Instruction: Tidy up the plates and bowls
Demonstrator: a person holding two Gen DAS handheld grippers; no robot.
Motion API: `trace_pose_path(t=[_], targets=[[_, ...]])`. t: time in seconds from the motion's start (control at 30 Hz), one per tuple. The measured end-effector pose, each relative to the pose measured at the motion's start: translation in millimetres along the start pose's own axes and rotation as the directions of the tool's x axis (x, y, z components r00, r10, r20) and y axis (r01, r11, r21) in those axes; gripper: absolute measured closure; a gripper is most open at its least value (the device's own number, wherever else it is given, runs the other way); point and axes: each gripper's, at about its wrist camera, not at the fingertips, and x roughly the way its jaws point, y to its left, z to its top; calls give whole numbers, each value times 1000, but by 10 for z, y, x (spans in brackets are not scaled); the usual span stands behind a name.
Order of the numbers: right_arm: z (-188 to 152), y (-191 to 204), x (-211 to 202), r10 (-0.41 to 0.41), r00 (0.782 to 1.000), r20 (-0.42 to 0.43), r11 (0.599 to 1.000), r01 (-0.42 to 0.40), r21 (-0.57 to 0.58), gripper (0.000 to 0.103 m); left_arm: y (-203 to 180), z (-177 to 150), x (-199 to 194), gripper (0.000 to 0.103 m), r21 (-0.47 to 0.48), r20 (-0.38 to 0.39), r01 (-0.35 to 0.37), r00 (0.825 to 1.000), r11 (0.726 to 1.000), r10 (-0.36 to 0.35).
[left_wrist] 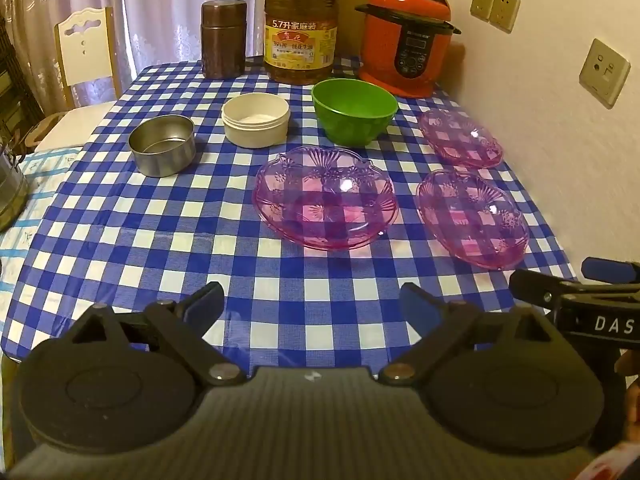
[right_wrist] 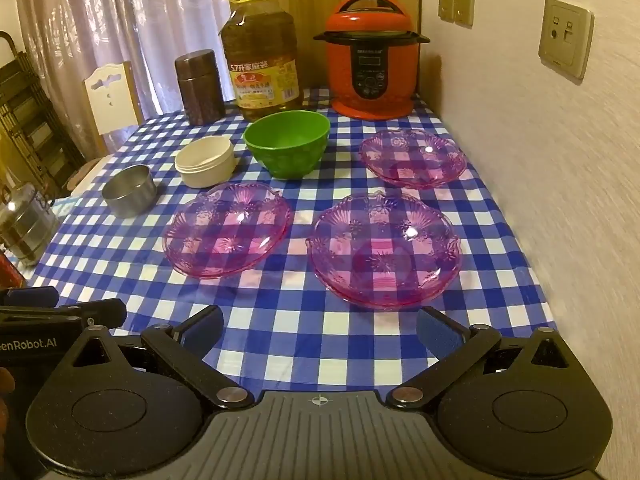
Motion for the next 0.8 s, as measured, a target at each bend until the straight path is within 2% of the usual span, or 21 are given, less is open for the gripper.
trace_pose_path(t=[0.8], targets=[[10, -12, 5, -6, 1000, -1, 1000, 6, 0, 1, -10, 1, 7, 10, -5, -1, 7, 1000, 1000, -7]])
